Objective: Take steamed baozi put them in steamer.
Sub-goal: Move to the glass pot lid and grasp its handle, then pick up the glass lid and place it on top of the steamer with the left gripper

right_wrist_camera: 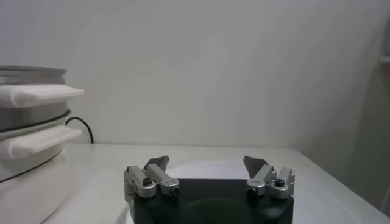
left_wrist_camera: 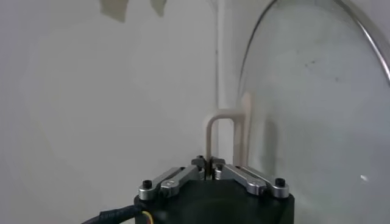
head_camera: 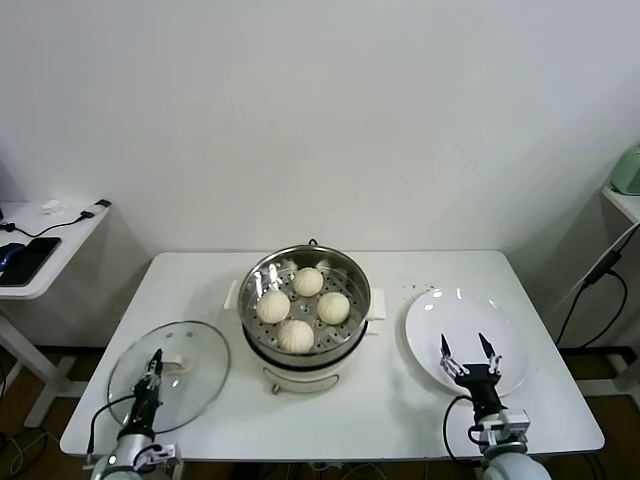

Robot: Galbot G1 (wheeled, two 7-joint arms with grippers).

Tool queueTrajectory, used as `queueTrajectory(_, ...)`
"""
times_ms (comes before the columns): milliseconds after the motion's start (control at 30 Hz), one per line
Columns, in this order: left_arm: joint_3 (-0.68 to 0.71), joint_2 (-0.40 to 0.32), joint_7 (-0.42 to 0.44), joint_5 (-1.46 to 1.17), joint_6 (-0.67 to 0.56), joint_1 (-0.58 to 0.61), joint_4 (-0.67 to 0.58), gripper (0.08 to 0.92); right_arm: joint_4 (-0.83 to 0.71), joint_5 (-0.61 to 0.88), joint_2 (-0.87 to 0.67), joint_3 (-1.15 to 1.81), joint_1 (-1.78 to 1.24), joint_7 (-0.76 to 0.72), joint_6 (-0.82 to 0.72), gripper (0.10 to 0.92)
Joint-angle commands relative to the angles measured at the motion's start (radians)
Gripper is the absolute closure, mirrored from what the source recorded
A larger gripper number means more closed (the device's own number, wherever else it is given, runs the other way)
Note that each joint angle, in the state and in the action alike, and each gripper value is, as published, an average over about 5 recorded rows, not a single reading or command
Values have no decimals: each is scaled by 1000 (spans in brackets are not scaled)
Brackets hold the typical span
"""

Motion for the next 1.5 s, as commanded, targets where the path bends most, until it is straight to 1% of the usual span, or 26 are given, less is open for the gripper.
queueTrajectory(33, -35, 52, 127, -179, 53, 67, -285, 864, 19, -2, -4, 0, -2, -1, -7, 203)
queueTrajectory(200, -82, 128, 277, -314, 180, 108, -470, 864, 46, -20, -6, 1, -8, 9, -27, 203)
queueTrajectory(333, -108, 188, 383, -347, 278, 102, -578, 864, 61, -44, -5, 4, -7, 26, -45, 203)
queueTrajectory(467, -81, 224, 457, -346, 385, 72, -663, 864, 77, -69, -6, 7, -7, 44, -67, 203)
queueTrajectory(533, -41, 221, 491, -330, 433, 50, -706, 864, 83, -75, -7, 6, -9, 50, -76, 203)
queueTrajectory(600, 14, 207, 518, -293, 476, 20, -738, 864, 87, -76, -6, 4, -14, 52, -83, 203)
queueTrajectory(767, 226, 151, 580, -131, 596, -74, -785, 864, 70, -102, -3, -5, -29, 39, -57, 203)
queueTrajectory(933, 406, 70, 657, 4, 678, -178, -771, 864, 54, -84, 0, -16, -56, 11, -4, 203)
queueTrajectory(1067, 500, 19, 680, 77, 714, -242, -722, 864, 61, -54, 3, -9, -80, -5, 26, 203)
queueTrajectory(1267, 615, -34, 714, 174, 750, -306, -667, 864, 80, -21, 3, 14, -97, -7, 33, 203)
queueTrajectory(1500, 711, -132, 742, 278, 773, -368, -587, 864, 81, -19, 7, 26, -99, -1, 42, 203)
